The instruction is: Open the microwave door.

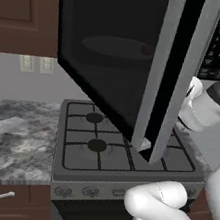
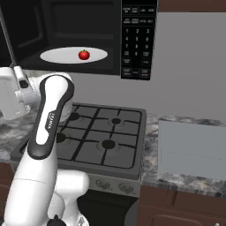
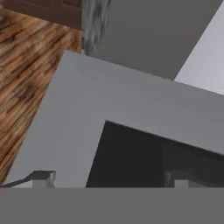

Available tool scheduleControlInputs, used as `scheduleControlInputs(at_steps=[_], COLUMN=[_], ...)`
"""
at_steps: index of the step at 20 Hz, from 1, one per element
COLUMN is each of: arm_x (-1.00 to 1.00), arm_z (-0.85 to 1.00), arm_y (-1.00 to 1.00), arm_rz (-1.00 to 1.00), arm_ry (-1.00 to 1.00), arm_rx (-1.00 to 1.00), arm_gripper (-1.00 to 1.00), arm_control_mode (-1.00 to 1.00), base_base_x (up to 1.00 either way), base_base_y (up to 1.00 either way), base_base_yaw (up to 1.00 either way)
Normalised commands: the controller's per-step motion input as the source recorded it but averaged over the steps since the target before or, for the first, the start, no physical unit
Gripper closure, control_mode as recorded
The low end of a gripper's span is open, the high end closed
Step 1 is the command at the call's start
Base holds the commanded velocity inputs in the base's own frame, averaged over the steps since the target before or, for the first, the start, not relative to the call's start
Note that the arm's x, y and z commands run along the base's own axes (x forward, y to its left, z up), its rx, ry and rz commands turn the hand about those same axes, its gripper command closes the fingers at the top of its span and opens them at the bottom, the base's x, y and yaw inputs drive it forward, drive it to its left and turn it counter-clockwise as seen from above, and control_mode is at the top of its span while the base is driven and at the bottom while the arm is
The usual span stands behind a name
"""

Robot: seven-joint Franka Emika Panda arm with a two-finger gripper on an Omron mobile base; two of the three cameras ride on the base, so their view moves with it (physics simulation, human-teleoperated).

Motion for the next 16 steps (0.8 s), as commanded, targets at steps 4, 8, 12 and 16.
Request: scheduleControlInputs(at_steps=[4,8,12,16], arm_x=[-0.83,-0.61,-0.59,-0.58], arm_z=[0.0,0.0,0.0,0.04], arm_y=[1.0,1.0,0.99,0.46], arm_rz=[0.18,0.14,0.11,0.04], arm_ry=[-0.08,-0.05,-0.06,-0.14], arm_rx=[0.0,0.0,0.0,0.0], arm_gripper=[-1.0,-1.0,-1.0,-1.0], arm_control_mode=[-1.0,-1.0,-1.0,-1.0], base_base_x=[0.0,0.0,0.0,0.0], base_base_y=[0.0,0.0,0.0,0.0], base_base_yaw=[0.0,0.0,0.0,0.0])
